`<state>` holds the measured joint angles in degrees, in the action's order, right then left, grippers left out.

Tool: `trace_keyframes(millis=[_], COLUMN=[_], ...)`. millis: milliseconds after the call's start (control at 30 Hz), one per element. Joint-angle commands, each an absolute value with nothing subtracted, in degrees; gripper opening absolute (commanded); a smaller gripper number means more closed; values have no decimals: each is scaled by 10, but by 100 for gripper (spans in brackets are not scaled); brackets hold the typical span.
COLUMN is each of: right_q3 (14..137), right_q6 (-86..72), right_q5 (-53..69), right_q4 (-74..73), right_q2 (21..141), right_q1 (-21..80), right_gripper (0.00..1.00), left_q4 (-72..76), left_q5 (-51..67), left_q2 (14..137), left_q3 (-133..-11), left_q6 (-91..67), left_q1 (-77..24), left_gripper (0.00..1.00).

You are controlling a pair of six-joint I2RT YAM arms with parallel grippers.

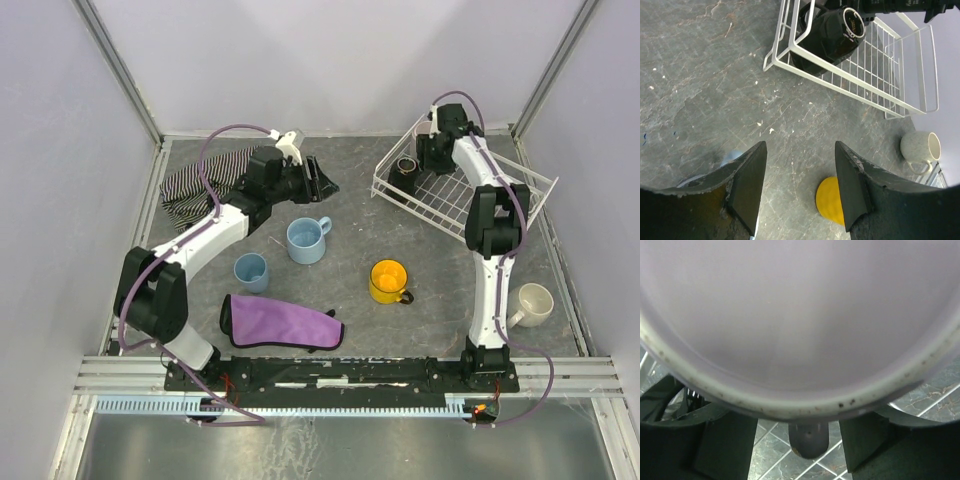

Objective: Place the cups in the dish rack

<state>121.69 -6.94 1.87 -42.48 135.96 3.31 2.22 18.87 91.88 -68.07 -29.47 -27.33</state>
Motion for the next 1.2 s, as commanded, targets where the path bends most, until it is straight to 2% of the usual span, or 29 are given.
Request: trace_keyframes(millis=[0, 367, 600, 833, 1167], right_q3=[1185, 1077, 1052, 1010, 936], right_q6=[-72, -91, -105, -127, -168], right_q5=[15, -4, -5, 8, 56], right_q4=[-399, -384, -396, -399, -412], right_q2=[1294, 1182, 1136, 1060, 962], right_q1=[36, 18, -2, -10, -9], right_gripper=[68, 77, 80, 79, 79], left_q4=[-7, -248, -417, -437, -419], left_q5=[162, -3, -75, -101, -70], left_q2=[869, 829, 915, 935, 1009], left_q3=[-667, -669, -732, -744, -778], left_q6=[-275, -279, -277, -292, -295], left_q1=[-271, -274, -274, -273, -273], left_gripper=[63, 64, 63, 63, 62])
